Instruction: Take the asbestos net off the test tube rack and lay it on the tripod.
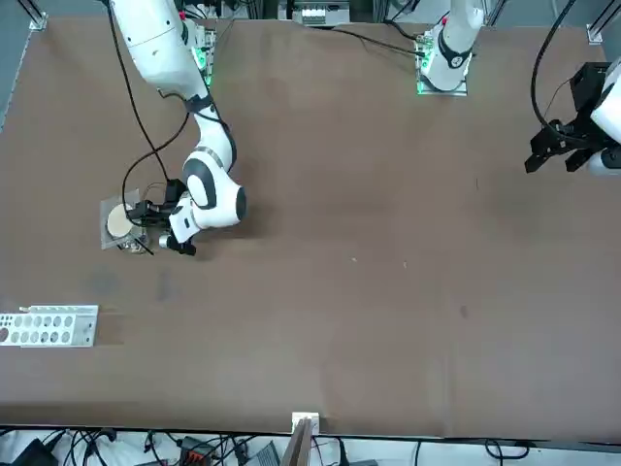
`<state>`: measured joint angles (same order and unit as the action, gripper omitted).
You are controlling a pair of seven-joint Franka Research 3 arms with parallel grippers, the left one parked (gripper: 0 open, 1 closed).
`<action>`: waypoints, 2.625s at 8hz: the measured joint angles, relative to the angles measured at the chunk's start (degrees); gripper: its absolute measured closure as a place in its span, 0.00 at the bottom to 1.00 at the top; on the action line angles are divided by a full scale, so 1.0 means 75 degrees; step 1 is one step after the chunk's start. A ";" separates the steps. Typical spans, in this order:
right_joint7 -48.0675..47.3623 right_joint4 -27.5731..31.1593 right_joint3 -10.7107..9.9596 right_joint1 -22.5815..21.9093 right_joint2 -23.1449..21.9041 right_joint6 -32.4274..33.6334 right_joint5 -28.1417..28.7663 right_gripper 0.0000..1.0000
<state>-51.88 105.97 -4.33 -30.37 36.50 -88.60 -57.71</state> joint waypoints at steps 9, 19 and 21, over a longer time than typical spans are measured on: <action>0.3645 -0.3106 -0.0020 -0.0144 -0.0186 0.2285 0.2699 0.01; 0.7054 -0.6551 -0.0261 0.2651 -0.1070 0.3096 0.6319 0.01; 0.7609 -0.6561 -0.0261 0.3450 -0.1481 0.2984 0.7112 0.01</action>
<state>5.18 56.77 -6.29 -4.50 25.39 -66.22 -4.37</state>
